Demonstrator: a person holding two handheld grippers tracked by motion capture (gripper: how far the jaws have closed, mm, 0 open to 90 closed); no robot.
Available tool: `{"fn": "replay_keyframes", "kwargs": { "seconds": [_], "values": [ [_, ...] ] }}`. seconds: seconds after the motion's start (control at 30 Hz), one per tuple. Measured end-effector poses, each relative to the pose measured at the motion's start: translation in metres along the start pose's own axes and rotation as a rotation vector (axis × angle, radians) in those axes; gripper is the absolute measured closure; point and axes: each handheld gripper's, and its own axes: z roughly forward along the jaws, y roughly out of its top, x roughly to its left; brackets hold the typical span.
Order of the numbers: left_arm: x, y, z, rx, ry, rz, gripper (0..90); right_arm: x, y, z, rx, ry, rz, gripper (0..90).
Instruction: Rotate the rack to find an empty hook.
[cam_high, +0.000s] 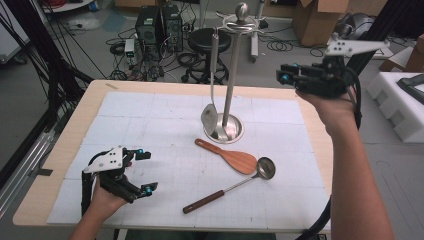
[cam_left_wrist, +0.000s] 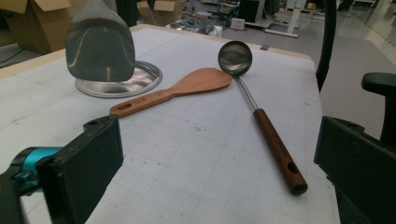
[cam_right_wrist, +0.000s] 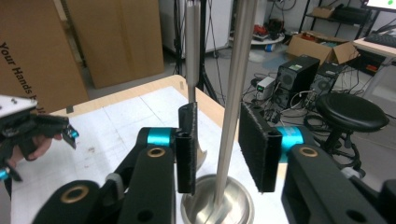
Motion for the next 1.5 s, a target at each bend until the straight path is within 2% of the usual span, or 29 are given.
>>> {"fn": "replay_keyframes", "kwargs": {
  "seconds": [0.2, 0.47, 0.67, 0.8, 1.03, 1.1, 1.2, 1.33, 1.5],
  "values": [
    [0.001, 0.0, -0.001, -0.004, 0.008, -0.004, 1.7, 0.007, -0.048, -0.017, -0.062, 0.025, 0.039, 58.5],
    [0.003, -0.001, 0.001, 0.002, 0.008, -0.008, 1.7, 0.029, -0.114, -0.023, -0.104, 0.005, 0.076, 48.7],
    [0.004, -0.002, 0.0, 0.002, 0.011, -0.005, 1.7, 0.042, -0.146, -0.021, -0.113, 0.015, 0.086, 43.5],
    [0.006, -0.002, 0.0, -0.001, 0.011, -0.009, 1.7, 0.041, -0.153, -0.018, -0.098, 0.016, 0.105, 40.5],
    [0.008, -0.002, -0.001, 0.001, 0.011, -0.004, 1.7, 0.04, -0.156, -0.021, -0.113, 0.005, 0.115, 37.2],
    [0.008, -0.002, -0.002, -0.008, 0.008, -0.004, 1.7, 0.039, -0.157, -0.023, -0.121, -0.005, 0.123, 33.5],
    [0.009, -0.002, -0.002, -0.018, 0.01, -0.022, 1.7, 0.036, -0.159, -0.026, -0.131, -0.023, 0.134, 30.7],
    [0.014, -0.004, 0.002, -0.026, 0.019, -0.04, 1.7, 0.034, -0.164, -0.029, -0.119, -0.01, 0.138, 27.3],
    [0.016, -0.005, 0.002, -0.007, 0.028, -0.032, 1.7, 0.032, -0.167, -0.029, -0.113, -0.023, 0.149, 23.2]
  ]
}}
